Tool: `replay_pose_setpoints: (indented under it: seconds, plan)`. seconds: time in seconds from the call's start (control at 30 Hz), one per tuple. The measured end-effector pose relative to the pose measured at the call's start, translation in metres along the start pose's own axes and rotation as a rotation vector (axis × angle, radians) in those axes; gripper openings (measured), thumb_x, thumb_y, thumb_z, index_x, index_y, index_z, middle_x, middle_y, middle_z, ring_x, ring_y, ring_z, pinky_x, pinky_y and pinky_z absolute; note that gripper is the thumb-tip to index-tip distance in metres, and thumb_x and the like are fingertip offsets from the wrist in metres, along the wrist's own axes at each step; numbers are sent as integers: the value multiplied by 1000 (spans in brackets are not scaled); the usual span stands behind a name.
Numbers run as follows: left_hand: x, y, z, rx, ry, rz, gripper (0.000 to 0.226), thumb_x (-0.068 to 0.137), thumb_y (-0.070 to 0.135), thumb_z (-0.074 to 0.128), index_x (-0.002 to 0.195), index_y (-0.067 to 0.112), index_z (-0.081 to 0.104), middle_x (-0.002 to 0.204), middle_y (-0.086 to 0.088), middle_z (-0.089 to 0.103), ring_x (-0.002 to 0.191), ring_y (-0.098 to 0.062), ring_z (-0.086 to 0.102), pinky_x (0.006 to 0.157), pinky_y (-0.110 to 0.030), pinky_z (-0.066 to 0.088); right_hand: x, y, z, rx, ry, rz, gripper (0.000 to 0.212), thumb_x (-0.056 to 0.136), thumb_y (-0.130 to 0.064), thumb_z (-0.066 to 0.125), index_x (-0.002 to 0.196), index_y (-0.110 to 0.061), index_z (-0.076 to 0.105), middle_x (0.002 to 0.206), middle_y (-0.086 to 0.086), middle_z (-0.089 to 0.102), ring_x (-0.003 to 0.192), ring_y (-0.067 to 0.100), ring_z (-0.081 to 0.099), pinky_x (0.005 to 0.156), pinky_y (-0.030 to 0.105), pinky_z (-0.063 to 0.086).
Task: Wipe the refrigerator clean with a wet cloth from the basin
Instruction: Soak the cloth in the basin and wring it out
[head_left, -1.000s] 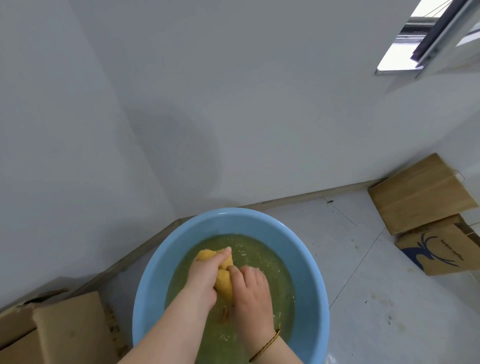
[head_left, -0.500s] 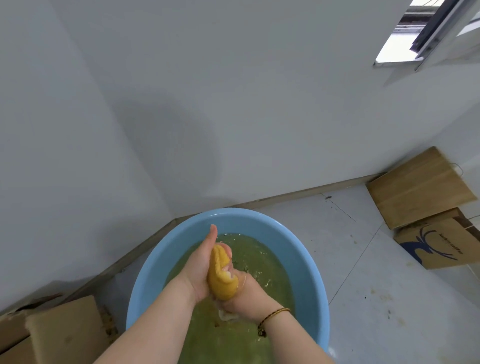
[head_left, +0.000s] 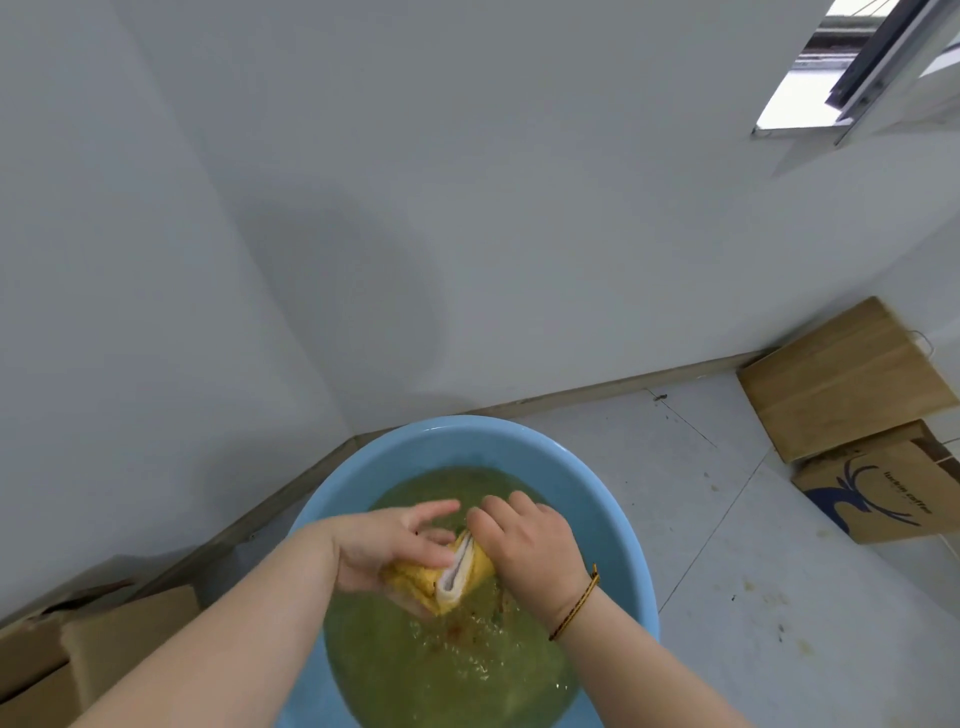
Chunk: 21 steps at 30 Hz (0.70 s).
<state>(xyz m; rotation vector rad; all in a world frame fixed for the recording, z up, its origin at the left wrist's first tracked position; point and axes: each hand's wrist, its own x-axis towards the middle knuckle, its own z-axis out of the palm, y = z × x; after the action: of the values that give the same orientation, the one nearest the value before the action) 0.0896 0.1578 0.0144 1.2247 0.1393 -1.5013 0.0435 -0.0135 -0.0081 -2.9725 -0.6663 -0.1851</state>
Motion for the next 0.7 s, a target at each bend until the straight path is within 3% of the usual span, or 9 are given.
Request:
replay_pose_setpoints:
  seconds: [0.07, 0.13, 0.23, 0.3, 0.37, 0.47, 0.57, 0.63, 0.7]
  plan:
    - [-1, 6, 9, 218, -77, -128, 49, 70, 24, 71, 112, 25, 44, 106, 0, 56, 83, -12, 64, 60, -25, 55, 9, 2, -6, -63, 19, -70, 31, 59, -21, 59, 83, -17, 40, 58, -11, 59, 45, 10, 48, 37, 16, 28]
    - [3, 7, 21, 476, -22, -196, 18, 81, 26, 65, 93, 19, 53, 88, 5, 59, 65, -4, 60, 52, -17, 48, 18, 6, -10, -136, -62, -151, 46, 46, -23, 73, 88, -16, 54, 59, -10, 60, 44, 9, 49, 37, 16, 26]
    - [17, 2, 31, 864, 294, -151, 21, 74, 23, 69, 70, 22, 48, 68, 5, 50, 57, -9, 49, 52, -19, 41, 27, 8, -23, -146, -233, -132, 44, 38, -24, 87, 78, -16, 71, 60, -5, 62, 47, 12, 53, 40, 16, 23]
    - [22, -3, 39, 993, 505, -110, 20, 72, 20, 65, 77, 22, 46, 72, 6, 50, 66, -13, 52, 58, -23, 43, 28, 6, -29, -89, -422, -72, 29, 71, -11, 71, 98, -7, 62, 87, 6, 66, 75, 22, 63, 54, 25, 36]
    - [20, -7, 47, 1211, 668, -76, 21, 77, 21, 58, 94, 22, 46, 81, 5, 53, 74, -16, 52, 63, -26, 42, 24, 2, -23, -2, -635, 56, 23, 87, -2, 47, 110, -5, 51, 105, 11, 62, 95, 29, 60, 67, 32, 38]
    - [18, -15, 46, 1452, 777, 40, 27, 86, 19, 47, 113, 21, 44, 100, -2, 62, 84, -22, 57, 66, -28, 39, 15, -4, -21, 255, -763, 252, 9, 84, -6, 47, 80, -14, 49, 79, 5, 56, 80, 26, 55, 59, 26, 40]
    - [17, -19, 44, 1492, 778, 94, 16, 88, 17, 44, 104, 21, 41, 94, -3, 60, 78, -23, 54, 63, -29, 37, 16, -1, -20, 406, -830, 351, 24, 79, -8, 49, 62, -19, 37, 63, -2, 43, 70, 22, 49, 50, 22, 37]
    - [18, -20, 46, 1398, 856, 120, 14, 87, 16, 46, 96, 23, 37, 88, 1, 53, 75, -19, 48, 62, -28, 38, 19, -2, -23, 377, -808, 355, 22, 80, -8, 50, 64, -18, 39, 63, -3, 43, 71, 21, 50, 57, 25, 41]
    - [19, -23, 51, 1215, 982, 129, 25, 86, 19, 53, 108, 24, 43, 107, 2, 53, 89, -16, 49, 72, -26, 42, 18, -4, -23, 312, -738, 387, 9, 84, -9, 48, 77, -15, 45, 66, -1, 43, 73, 22, 49, 62, 27, 41]
